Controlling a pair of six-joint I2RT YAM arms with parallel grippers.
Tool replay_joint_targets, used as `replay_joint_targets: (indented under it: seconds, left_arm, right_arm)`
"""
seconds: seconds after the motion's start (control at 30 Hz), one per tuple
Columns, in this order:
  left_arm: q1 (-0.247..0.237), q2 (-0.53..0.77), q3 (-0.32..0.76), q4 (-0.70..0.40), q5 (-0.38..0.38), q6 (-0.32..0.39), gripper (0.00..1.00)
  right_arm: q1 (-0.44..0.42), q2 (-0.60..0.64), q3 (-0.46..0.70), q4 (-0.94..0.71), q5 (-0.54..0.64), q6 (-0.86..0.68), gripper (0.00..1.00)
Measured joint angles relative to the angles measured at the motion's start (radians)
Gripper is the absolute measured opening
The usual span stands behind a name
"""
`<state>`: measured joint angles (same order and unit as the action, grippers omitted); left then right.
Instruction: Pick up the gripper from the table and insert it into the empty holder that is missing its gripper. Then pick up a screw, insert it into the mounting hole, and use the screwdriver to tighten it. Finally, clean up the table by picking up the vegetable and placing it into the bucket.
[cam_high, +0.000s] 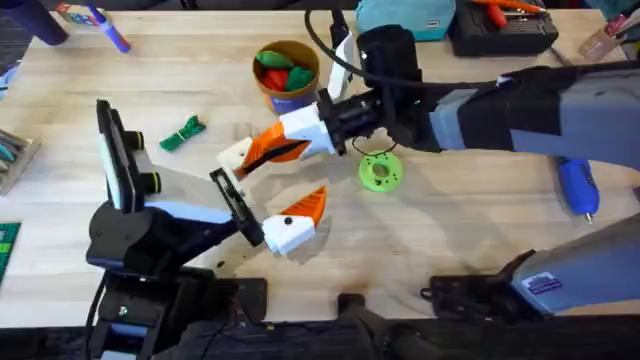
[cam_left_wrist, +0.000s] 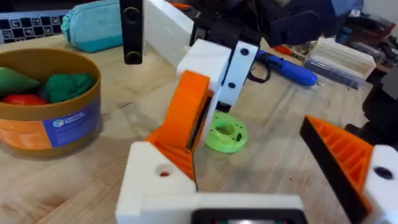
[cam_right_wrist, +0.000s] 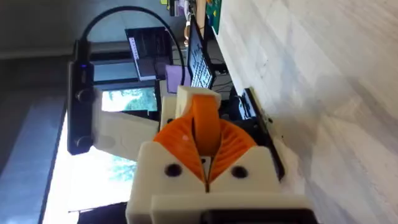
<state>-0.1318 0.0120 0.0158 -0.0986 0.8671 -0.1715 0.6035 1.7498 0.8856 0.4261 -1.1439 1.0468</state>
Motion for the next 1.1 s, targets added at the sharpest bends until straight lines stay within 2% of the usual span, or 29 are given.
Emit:
replay_joint_targets:
  seconds: [0.13,0.23,0.4,0.6,0.93,0.97,1.1]
  left_arm:
    - [0.000,0.000,0.000,-0.001,0.008,0.005,0.992]
    - [0.000,0.000,0.001,-0.002,0.016,0.010,0.992]
    - [0.000,0.000,0.001,-0.004,0.032,0.011,0.992]
    - [-0.008,0.000,0.002,-0.007,0.062,0.022,0.992]
    - [-0.022,-0.001,0.002,-0.010,0.111,0.032,0.992]
    - [-0.023,-0.001,0.002,-0.011,0.117,0.033,0.992]
    - [-0.023,-0.001,0.002,-0.012,0.124,0.033,0.992]
  right_arm:
    - [-0.008,0.006,0.000,0.000,-0.026,-0.008,0.020]
    - [-0.009,0.011,0.000,-0.003,-0.042,-0.018,0.113]
    - [-0.009,0.020,0.000,-0.004,-0.067,-0.033,0.156]
    - [-0.011,0.025,0.000,-0.013,-0.099,-0.069,0.276]
    - [-0.022,0.038,-0.007,-0.023,-0.149,-0.097,0.508]
    - [-0.022,0.038,-0.007,-0.023,-0.153,-0.101,0.587]
    - [-0.024,0.038,-0.007,-0.022,-0.157,-0.105,0.742]
